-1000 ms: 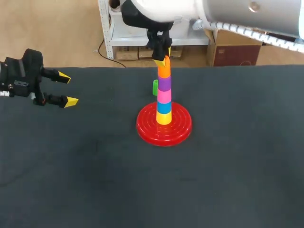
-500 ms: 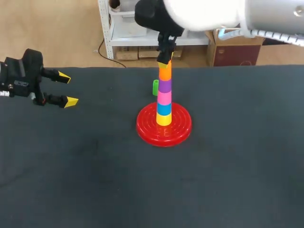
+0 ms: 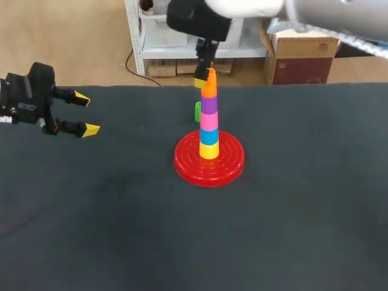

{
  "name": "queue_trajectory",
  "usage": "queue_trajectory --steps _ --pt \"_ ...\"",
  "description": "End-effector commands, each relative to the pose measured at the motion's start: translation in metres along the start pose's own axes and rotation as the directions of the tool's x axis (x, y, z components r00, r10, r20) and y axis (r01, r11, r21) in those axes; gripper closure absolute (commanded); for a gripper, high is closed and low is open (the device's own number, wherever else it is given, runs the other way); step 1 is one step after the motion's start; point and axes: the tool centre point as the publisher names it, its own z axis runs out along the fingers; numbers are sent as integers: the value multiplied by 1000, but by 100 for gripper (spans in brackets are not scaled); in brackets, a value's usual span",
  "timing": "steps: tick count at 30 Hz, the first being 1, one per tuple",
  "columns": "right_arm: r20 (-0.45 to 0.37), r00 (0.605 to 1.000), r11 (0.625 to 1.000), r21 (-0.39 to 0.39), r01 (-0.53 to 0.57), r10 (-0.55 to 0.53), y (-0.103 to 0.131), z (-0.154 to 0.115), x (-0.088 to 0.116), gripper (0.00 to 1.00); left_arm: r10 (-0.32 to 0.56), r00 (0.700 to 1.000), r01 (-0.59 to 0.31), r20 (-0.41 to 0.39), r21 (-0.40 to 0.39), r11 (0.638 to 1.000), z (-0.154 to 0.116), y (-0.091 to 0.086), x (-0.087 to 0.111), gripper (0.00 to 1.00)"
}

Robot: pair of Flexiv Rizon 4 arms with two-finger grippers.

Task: Pick up and stack the cylinders on the red base in this order: pink,purple,orange,green

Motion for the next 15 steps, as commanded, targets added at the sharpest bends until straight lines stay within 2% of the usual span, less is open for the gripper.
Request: queue_trajectory --steps 1,5,9,12,15 --pt "-104 994 1000 -13 27 -28 -10 -15 -30 0 3 1000 -3 6 -5 1000 0 -1 2 0" --pt "-136 989 998 -15 61 -62 -21 -12 -59 0 3 1000 -3 6 -5 1000 0 -1 2 0" --pt "-150 986 996 -65 63 -72 -38 17 -78 0 3 1000 -3 6 -5 1000 0 -1 2 0" --pt "-160 986 993 -113 24 -42 -50 46 -80 0 3 1000 -3 6 -5 1000 0 -1 2 0" --pt "-168 986 990 -134 -45 22 -56 69 -70 0 3 1000 -3 6 -5 1000 0 -1 2 0"
